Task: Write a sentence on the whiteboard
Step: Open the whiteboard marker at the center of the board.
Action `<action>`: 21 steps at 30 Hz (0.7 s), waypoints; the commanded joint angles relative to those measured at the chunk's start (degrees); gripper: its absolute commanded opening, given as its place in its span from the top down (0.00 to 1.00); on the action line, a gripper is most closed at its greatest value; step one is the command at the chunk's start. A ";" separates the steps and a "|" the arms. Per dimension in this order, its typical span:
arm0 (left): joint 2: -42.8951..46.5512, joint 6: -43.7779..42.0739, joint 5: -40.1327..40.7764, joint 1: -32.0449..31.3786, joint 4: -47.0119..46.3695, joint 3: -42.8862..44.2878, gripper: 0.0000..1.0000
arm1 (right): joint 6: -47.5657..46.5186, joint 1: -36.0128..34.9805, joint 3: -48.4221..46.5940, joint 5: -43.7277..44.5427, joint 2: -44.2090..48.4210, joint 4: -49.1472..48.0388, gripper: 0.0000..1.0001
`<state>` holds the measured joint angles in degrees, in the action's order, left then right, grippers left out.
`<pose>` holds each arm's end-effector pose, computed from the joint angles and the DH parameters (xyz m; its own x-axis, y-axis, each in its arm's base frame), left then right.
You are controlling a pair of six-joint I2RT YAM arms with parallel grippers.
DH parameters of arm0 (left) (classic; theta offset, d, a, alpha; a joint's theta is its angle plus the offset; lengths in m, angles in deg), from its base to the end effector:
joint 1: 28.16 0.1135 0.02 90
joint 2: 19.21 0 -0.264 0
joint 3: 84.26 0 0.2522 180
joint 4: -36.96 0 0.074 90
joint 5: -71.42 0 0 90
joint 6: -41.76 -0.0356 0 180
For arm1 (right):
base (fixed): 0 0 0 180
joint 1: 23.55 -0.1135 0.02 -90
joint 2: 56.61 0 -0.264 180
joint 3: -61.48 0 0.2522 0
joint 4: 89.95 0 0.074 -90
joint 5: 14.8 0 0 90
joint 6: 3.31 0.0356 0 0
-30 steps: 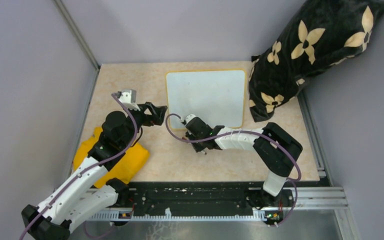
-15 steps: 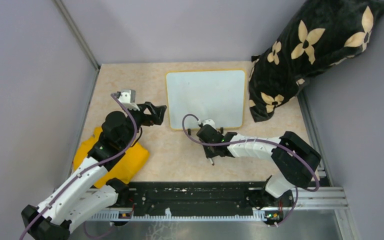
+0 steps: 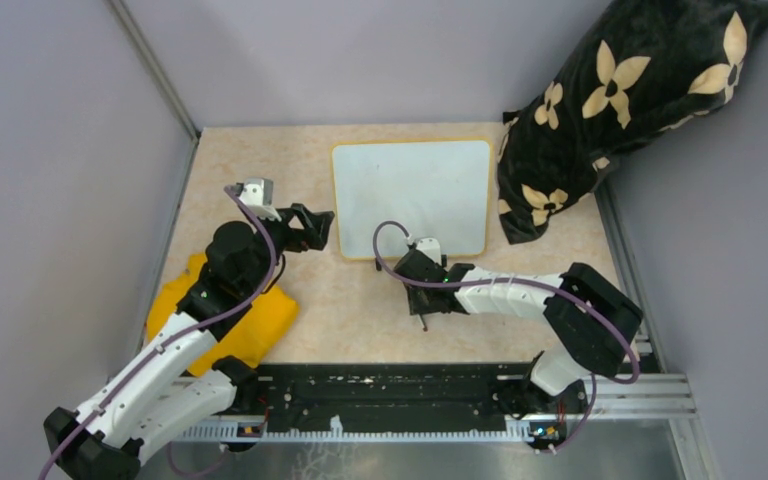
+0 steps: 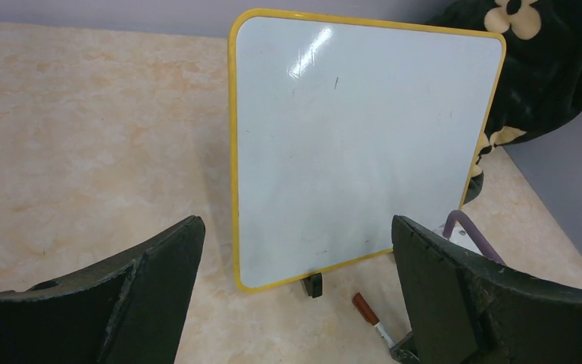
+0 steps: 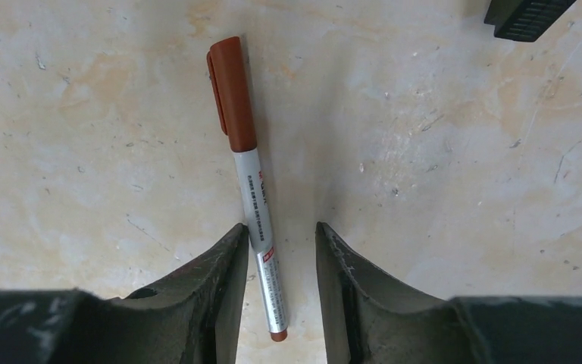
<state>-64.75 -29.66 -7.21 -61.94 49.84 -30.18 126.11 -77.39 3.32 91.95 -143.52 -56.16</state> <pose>0.1644 -0.1015 0.3311 -0.1812 -0.2546 -0.9499 0.3418 0.8894 -0.3036 0.1716 0.2174 0.1599 -0.8456 -0.1265 -0.5186 -0.2042 0.9743 0.0953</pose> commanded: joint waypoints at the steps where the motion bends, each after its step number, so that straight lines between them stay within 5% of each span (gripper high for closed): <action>1: 0.18 0.13 0.40 -0.34 -0.26 0.84 0.01 | -2.87 -0.31 -3.28 1.49 -1.77 3.43 0.62; 14: 0.44 0.09 0.32 -0.36 -0.23 0.95 0.01 | -10.91 0.00 -8.15 -1.40 -9.99 6.12 0.68; 21: 0.45 0.11 0.49 -0.35 -0.25 0.86 0.01 | -10.92 0.80 -6.45 -4.94 -11.08 4.18 0.86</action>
<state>-64.79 -29.66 -7.21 -61.94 49.86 -30.18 115.92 -77.11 -5.31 89.90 -151.30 -52.07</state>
